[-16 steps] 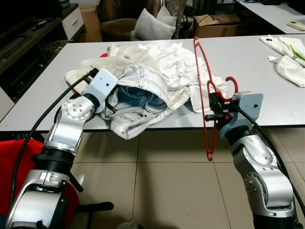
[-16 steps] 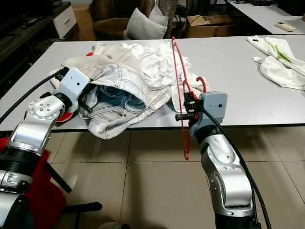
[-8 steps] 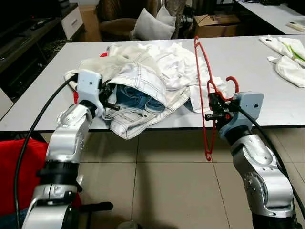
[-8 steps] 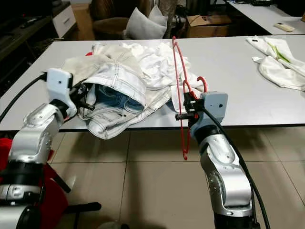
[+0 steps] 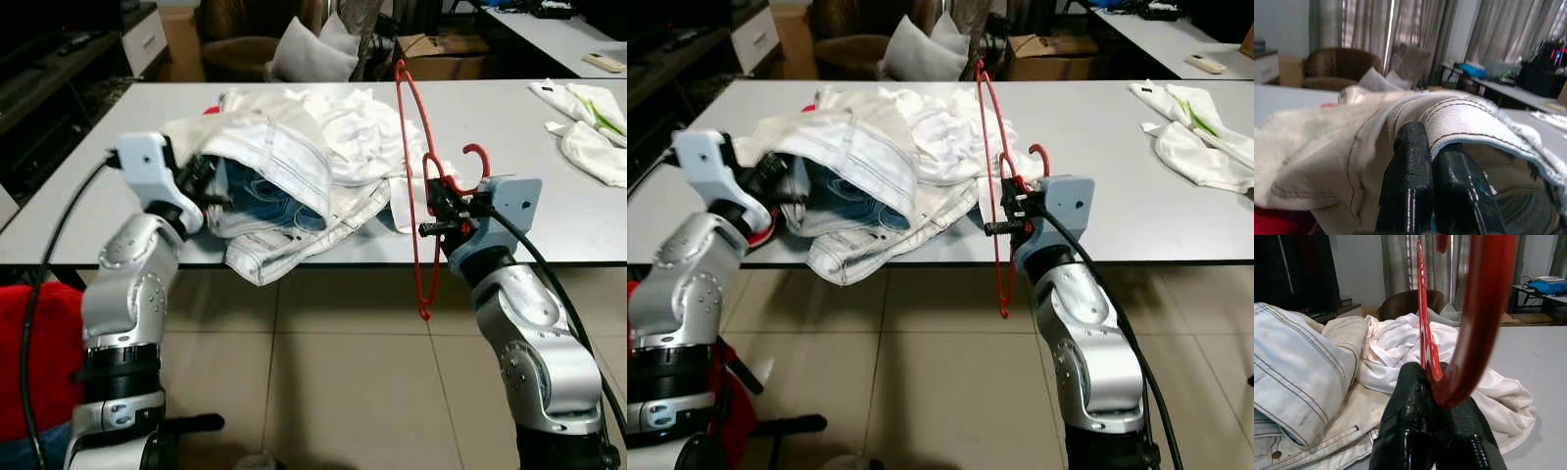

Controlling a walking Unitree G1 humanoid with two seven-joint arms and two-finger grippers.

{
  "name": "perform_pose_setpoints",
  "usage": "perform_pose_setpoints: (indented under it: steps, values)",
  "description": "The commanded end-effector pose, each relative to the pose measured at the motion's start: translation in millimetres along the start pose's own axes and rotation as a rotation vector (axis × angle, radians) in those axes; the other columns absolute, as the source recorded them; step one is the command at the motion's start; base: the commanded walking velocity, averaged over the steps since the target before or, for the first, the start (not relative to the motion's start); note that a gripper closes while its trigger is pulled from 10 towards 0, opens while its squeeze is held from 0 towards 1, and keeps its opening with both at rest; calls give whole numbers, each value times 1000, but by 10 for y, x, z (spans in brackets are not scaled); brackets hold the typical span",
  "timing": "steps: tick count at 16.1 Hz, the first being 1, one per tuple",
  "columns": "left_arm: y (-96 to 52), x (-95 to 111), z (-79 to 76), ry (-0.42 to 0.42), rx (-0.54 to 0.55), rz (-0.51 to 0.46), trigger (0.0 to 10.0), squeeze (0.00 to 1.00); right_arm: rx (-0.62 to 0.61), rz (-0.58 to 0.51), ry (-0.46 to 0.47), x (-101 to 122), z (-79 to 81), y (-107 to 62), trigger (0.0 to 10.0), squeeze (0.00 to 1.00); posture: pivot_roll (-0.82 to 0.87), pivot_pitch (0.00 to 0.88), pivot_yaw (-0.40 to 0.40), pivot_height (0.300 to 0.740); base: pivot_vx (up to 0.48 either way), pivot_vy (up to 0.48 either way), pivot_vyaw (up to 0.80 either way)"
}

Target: Hang hanger

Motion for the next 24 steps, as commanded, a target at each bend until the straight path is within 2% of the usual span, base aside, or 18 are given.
perform_pose_setpoints:
  steps: [1,3,6,8,9,10,13,14,17,20,21,24]
  values:
    - [7,259,-13,30,9,-78,10000,0,24,-25,8,114,56,51,10000,0,18,0,27,740,0,0,0]
    - [9,441,-74,56,-11,-124,10000,0,52,-41,6,202,123,104,10000,0,20,0,20,740,0,0,0]
    - [30,669,-169,86,-47,-178,10000,0,68,-94,32,384,188,153,10000,0,20,0,19,740,0,-395,0]
    - [36,774,-211,89,-59,-201,10000,0,88,-145,24,570,251,173,10000,0,17,0,23,740,0,-469,0]
    - [40,874,-252,102,-75,-223,10000,0,113,-241,-4,854,339,179,10000,0,16,0,25,740,0,-472,0]
    - [46,936,-274,111,-86,-236,10000,0,130,-272,13,955,377,175,10000,0,16,0,26,740,0,-469,800]
    - [57,1239,-307,118,-107,-312,10000,0,180,-332,31,1089,480,133,10000,0,15,0,29,740,0,-470,800]
    - [60,1341,-287,112,-99,-336,10000,0,192,-341,84,1102,492,114,10000,0,14,0,30,740,0,-472,0]
    - [70,1575,-182,130,-79,-386,10000,0,206,-335,102,1087,508,81,10000,0,12,0,33,740,0,-470,0]
    - [48,1853,39,181,-50,-441,10000,0,221,-344,115,1087,526,54,10000,0,12,0,38,740,0,-413,0]
    - [22,1990,181,198,-19,-466,10000,0,227,-348,125,1090,531,44,10000,0,16,0,39,740,0,-394,0]
    - [-34,2100,293,222,-2,-478,10000,0,254,-335,132,1072,558,23,10000,0,24,0,35,740,0,-390,0]
Point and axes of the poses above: a point about 5 cm out from each wrist's last joint towards the gripper, its own y axis pointing out of the wrist towards the gripper, its own x axis along the axis of the wrist's last joint, z = x × y, the point moved 5 cm from there along y, pointing out of the wrist towards the gripper, and after that the axes turned 15 degrees about y, right-handed, at the moved point
